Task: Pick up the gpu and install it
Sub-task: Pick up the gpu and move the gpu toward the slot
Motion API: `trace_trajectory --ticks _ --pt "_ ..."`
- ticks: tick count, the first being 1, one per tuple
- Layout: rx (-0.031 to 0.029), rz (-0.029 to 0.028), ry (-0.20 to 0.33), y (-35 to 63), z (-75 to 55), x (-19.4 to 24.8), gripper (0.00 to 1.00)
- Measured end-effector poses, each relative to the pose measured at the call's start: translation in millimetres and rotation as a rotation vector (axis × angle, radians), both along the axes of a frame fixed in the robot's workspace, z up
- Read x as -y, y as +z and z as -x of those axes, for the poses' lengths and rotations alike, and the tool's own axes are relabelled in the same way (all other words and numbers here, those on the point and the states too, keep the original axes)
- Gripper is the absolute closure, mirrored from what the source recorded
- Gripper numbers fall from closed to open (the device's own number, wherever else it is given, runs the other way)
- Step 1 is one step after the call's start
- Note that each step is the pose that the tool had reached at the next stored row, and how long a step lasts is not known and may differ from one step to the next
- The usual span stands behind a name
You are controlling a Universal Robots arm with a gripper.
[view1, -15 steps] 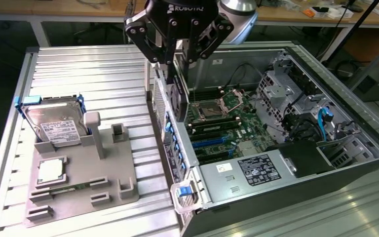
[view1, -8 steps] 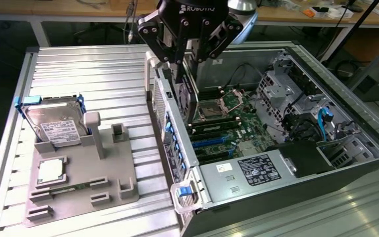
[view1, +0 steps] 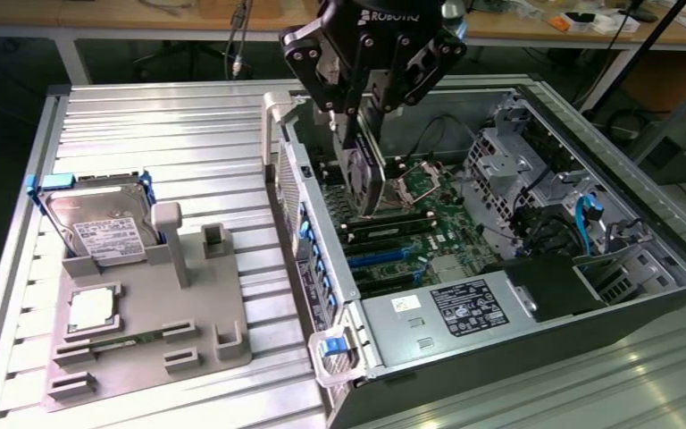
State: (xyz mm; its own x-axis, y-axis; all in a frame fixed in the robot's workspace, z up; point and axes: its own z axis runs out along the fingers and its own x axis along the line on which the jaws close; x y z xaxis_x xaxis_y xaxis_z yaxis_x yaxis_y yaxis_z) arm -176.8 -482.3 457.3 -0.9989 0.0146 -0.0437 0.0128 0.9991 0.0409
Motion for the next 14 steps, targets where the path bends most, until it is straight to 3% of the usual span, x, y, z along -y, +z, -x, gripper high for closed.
trace_trajectory --ticks 14 --pt "0.0000 0.0000 0.000 0.0 -35.7 0.0 0.73"
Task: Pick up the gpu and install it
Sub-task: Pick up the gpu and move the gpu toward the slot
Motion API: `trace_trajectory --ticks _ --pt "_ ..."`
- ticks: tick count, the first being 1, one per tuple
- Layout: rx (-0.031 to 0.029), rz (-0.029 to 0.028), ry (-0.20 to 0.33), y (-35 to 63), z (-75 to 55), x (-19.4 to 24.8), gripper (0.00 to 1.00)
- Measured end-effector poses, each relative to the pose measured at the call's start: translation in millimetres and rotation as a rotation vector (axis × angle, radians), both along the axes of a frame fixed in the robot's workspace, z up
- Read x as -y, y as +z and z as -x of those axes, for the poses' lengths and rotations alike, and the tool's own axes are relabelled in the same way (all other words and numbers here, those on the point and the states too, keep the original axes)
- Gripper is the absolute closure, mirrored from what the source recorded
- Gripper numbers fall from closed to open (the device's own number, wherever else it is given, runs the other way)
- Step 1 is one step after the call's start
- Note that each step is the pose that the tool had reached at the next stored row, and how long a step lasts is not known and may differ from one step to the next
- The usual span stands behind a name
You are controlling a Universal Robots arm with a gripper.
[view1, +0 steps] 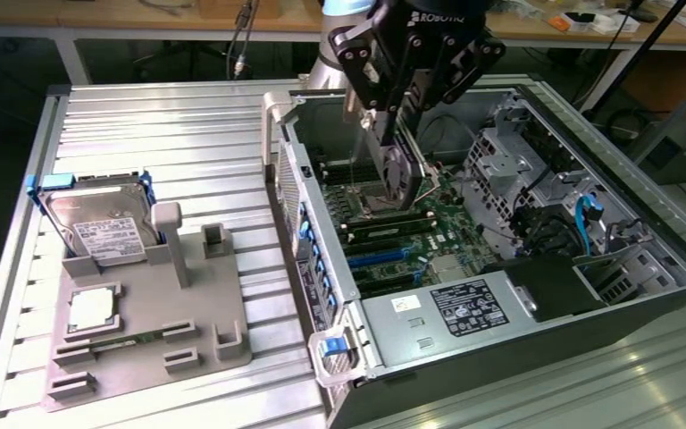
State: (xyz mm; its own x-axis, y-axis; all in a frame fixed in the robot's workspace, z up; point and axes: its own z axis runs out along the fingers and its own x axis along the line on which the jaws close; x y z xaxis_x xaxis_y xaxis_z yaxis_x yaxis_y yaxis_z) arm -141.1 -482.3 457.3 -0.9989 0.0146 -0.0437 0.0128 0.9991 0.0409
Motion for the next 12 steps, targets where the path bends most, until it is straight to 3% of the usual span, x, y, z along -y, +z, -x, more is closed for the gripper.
trace_trajectory --ticks 12 --pt "0.0000 -0.0001 0.000 0.0 -25.0 0.0 0.73"
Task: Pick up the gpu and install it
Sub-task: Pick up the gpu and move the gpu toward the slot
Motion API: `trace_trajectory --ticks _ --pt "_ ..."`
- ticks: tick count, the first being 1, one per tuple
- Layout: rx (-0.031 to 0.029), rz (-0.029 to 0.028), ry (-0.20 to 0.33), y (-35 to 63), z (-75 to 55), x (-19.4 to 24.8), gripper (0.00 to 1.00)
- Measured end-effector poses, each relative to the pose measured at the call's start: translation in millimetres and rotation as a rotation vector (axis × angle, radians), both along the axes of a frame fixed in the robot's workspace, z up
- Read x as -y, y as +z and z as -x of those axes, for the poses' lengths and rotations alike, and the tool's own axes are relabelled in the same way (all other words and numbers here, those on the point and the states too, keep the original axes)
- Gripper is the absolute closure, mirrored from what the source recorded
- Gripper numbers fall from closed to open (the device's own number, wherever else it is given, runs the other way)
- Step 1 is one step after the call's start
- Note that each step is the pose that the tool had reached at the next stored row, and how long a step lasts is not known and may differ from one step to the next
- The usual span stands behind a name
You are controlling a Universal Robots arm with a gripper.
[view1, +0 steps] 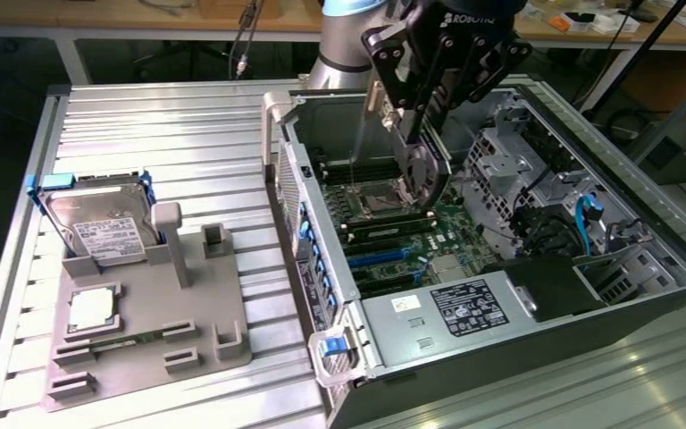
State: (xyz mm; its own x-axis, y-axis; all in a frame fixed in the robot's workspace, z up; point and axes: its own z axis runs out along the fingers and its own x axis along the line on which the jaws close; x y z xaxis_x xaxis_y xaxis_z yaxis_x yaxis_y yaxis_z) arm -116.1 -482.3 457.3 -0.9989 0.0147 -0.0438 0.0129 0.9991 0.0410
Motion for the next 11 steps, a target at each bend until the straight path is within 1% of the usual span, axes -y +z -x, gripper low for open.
trace_trajectory --ticks 11 --pt "0.0000 0.0001 0.000 0.0 -20.8 0.0 0.73"
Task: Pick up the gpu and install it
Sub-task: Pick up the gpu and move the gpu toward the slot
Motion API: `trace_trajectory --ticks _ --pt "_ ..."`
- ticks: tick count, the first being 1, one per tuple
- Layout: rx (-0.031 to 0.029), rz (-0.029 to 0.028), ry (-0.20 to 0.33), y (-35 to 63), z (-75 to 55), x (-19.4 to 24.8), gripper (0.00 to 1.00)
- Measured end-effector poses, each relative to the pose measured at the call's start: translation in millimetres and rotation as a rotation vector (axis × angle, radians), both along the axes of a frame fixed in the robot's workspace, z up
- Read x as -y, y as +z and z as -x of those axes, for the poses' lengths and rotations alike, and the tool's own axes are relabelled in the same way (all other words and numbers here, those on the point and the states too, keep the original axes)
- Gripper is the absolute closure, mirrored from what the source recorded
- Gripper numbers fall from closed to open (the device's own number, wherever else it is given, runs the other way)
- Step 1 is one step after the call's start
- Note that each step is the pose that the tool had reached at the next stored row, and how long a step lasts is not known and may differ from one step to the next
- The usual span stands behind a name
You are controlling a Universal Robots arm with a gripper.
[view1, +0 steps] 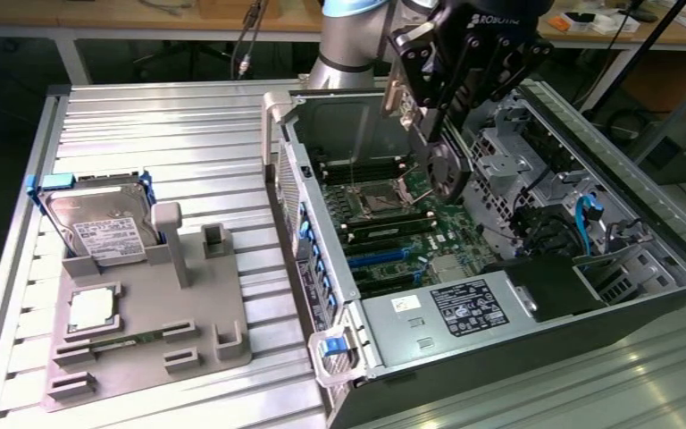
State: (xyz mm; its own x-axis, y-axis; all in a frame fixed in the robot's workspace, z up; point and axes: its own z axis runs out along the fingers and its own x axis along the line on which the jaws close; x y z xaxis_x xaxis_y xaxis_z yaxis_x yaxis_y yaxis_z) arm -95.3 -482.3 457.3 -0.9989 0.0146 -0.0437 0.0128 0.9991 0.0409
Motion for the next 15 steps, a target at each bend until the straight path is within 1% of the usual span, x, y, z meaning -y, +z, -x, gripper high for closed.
trace_trajectory --ticks 4,10,15 --pt "0.0000 -0.0001 0.000 0.0 -6.8 0.0 0.73" --pt "0.0000 0.0000 0.000 0.0 -23.0 0.0 0.73" --pt "0.0000 0.0000 0.000 0.0 -34.0 0.0 0.73"
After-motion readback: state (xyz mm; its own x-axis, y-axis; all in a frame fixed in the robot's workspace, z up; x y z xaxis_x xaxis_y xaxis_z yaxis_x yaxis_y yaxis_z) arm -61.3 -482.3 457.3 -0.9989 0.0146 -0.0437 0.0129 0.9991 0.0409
